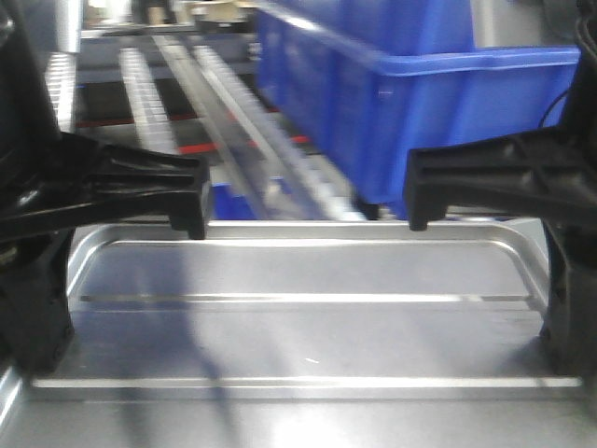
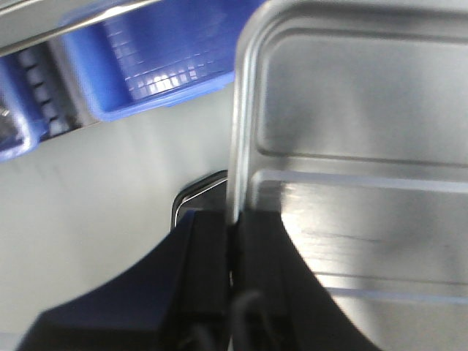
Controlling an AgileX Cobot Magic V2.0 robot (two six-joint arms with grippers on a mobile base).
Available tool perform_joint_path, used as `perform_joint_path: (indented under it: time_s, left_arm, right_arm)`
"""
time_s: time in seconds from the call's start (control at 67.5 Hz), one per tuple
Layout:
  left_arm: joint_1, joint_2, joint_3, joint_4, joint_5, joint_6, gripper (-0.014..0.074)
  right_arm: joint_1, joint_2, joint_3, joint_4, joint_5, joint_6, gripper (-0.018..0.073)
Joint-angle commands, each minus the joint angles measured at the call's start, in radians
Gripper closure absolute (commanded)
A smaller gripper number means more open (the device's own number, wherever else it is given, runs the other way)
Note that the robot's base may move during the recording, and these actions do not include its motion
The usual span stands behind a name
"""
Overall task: Grab silver tray and place in blue box
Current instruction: 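Hold the tray level with both grippers while the base turns away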
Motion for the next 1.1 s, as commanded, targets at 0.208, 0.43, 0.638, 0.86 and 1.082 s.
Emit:
perform_joint_path:
  time_s: [0.208, 0.43, 0.638, 0.86, 1.082]
  left_arm:
    - [-0.014, -0.031, -0.032, -0.011, -0.056, -0.01, 0.0697]
    - [-0.014, -0.031, -0.032, -0.011, -0.056, -0.01, 0.0697]
    - [-0.014, -0.031, -0.032, -0.011, -0.056, -0.01, 0.0697]
    - [-0.014, -0.031, -0.032, -0.011, -0.056, -0.01, 0.0697]
    - [-0.014, -0.031, -0.032, -0.011, -0.056, -0.01, 0.0697]
  right_arm:
    - [0.002, -0.032, -0.032, -0.011, -0.083, 0.004, 0.051]
    - [0.002, -0.032, -0.032, -0.011, -0.083, 0.004, 0.051]
    - [0.002, -0.032, -0.032, -0.011, -0.083, 0.004, 0.051]
    - [0.002, -0.032, -0.032, -0.011, -0.083, 0.004, 0.051]
    - [0.002, -0.032, -0.032, -0.011, -0.083, 0.004, 0.051]
